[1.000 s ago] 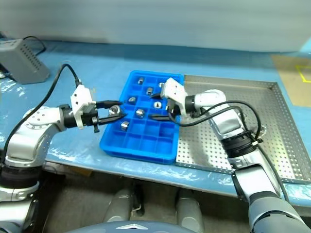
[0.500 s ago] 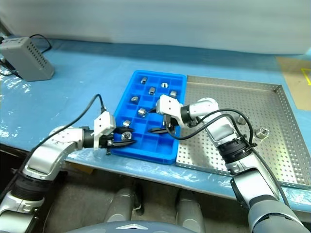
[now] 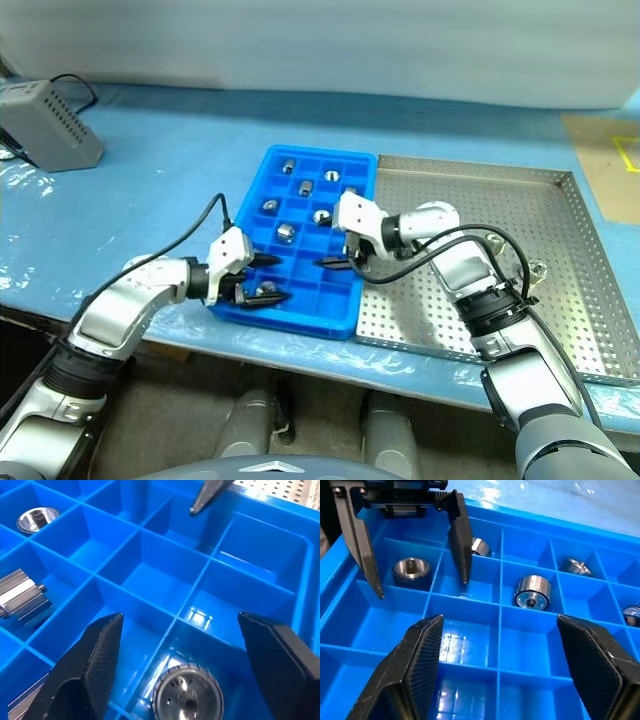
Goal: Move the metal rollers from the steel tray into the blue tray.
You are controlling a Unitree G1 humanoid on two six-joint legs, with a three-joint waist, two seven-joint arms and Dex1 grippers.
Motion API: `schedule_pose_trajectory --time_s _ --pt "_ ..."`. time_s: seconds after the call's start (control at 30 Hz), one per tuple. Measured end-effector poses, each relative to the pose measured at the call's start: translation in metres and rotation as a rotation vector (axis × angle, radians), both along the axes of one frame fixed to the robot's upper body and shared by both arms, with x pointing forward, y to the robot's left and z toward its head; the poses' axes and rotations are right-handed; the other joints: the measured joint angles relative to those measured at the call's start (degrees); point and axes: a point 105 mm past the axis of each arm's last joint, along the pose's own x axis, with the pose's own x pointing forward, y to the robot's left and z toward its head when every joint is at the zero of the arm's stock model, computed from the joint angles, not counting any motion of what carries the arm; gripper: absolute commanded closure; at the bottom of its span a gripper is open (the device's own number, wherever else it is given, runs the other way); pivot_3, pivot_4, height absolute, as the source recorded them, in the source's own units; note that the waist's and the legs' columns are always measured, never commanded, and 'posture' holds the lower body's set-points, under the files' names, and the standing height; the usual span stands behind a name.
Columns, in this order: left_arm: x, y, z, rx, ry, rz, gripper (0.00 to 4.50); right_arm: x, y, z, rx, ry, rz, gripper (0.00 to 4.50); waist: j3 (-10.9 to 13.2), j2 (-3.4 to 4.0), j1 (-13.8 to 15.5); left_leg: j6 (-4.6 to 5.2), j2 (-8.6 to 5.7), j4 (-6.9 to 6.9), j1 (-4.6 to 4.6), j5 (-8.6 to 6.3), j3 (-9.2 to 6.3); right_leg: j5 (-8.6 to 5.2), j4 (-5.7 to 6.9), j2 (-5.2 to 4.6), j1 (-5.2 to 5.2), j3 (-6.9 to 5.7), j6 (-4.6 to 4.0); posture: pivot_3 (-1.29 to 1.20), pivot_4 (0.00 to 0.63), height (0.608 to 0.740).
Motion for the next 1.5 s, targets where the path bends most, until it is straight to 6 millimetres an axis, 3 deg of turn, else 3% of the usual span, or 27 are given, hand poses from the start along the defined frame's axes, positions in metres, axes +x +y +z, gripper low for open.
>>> schedule_pose_trajectory --time_s 0.1,0.2,0.3,0.37,0.43,0.53,0.63,0.83,1.03,1.17,1.4,1.5 --pt "0.004 -0.001 0.008 -0.022 0.001 -0.012 0.81 0.002 -0.005 0.001 0.002 -0.006 -0.024 0.77 0.01 -0.02 0.08 -0.03 0.02 0.00 -0.01 0.02 0.00 0.00 0.02 0.03 -0.01 -0.01 -0.02 -0.11 0.150 0.740" --pt "0.022 -0.004 0.045 -0.076 -0.081 0.007 0.81 0.004 -0.012 0.002 0.019 -0.004 -0.062 0.77 0.02 -0.02 0.45 -0.08 0.04 0.01 -0.03 0.09 0.01 0.04 0.04 0.04 0.03 -0.02 -0.10 -0.14 0.150 0.740" --pt "0.032 -0.018 0.091 -0.165 -0.176 -0.023 0.81 0.002 -0.039 0.003 0.013 0.016 -0.136 0.77 0.01 -0.02 0.64 0.03 -0.03 0.02 0.00 0.10 0.07 0.06 -0.03 -0.03 0.13 0.01 -0.13 -0.17 0.150 0.740" --pt "0.031 -0.026 0.104 -0.208 -0.191 -0.059 0.81 0.001 -0.063 0.001 -0.012 0.024 -0.203 0.77 -0.02 -0.04 0.22 0.16 -0.03 0.02 0.13 0.02 0.25 0.06 -0.09 -0.05 0.19 0.12 -0.13 -0.18 0.150 0.740" --pt "0.031 -0.031 0.101 -0.237 -0.163 -0.084 0.81 0.001 -0.084 0.000 -0.026 0.030 -0.272 0.77 -0.02 -0.05 -0.37 0.20 0.03 0.00 0.17 0.01 0.41 0.06 -0.11 -0.03 0.11 0.17 -0.12 -0.23 0.150 0.740" --pt "0.032 -0.039 0.089 -0.244 -0.121 -0.118 0.81 0.006 -0.092 0.005 -0.001 0.002 -0.333 0.77 -0.02 -0.06 -1.86 0.30 0.23 0.00 0.16 0.11 0.58 0.08 -0.01 0.20 -0.08 0.30 -0.14 -0.25 0.150 0.740" --pt "0.034 -0.044 0.079 -0.245 -0.096 -0.142 0.81 0.012 -0.087 0.003 0.049 -0.002 -0.365 0.77 -0.03 -0.08 -2.87 0.18 0.52 0.00 0.19 0.18 0.60 0.12 -0.02 0.55 -0.11 0.35 -0.22 -0.26 0.150 0.740" --pt "0.031 -0.042 0.079 -0.253 -0.085 -0.190 0.81 0.020 -0.062 -0.014 0.123 0.033 -0.372 0.77 -0.03 -0.07 -3.08 -0.01 0.64 -0.06 0.18 0.28 0.65 0.19 0.00 0.73 -0.23 0.43 -0.34 -0.25 0.150 0.740" --pt "0.029 -0.030 0.070 -0.236 -0.067 -0.195 0.81 0.049 -0.055 -0.013 0.209 -0.022 -0.471 0.77 -0.03 -0.10 -3.45 -0.22 0.67 -0.05 0.30 0.23 0.77 0.30 0.02 0.75 -0.24 0.54 -0.50 -0.24 0.150 0.740" --pt "0.031 -0.027 0.068 -0.229 -0.078 -0.195 0.81 0.053 -0.048 -0.014 0.234 -0.039 -0.456 0.77 -0.04 -0.10 -3.25 -0.24 0.71 -0.05 0.30 0.24 0.77 0.30 0.04 0.79 -0.23 0.54 -0.51 -0.24 0.150 0.740" --pt "0.033 -0.023 0.064 -0.217 -0.079 -0.185 0.81 0.052 -0.054 -0.016 0.243 -0.040 -0.459 0.77 -0.05 -0.12 -2.95 -0.22 0.69 -0.05 0.30 0.24 0.78 0.30 0.02 0.79 -0.20 0.55 -0.51 -0.25 0.150 0.740" --pt "0.036 -0.020 0.061 -0.211 -0.074 -0.174 0.81 0.047 -0.072 -0.018 0.247 0.015 -0.475 0.77 -0.05 -0.12 -2.62 -0.18 0.67 -0.05 0.26 0.21 0.79 0.30 -0.04 0.77 -0.16 0.55 -0.51 -0.26 0.150 0.740"
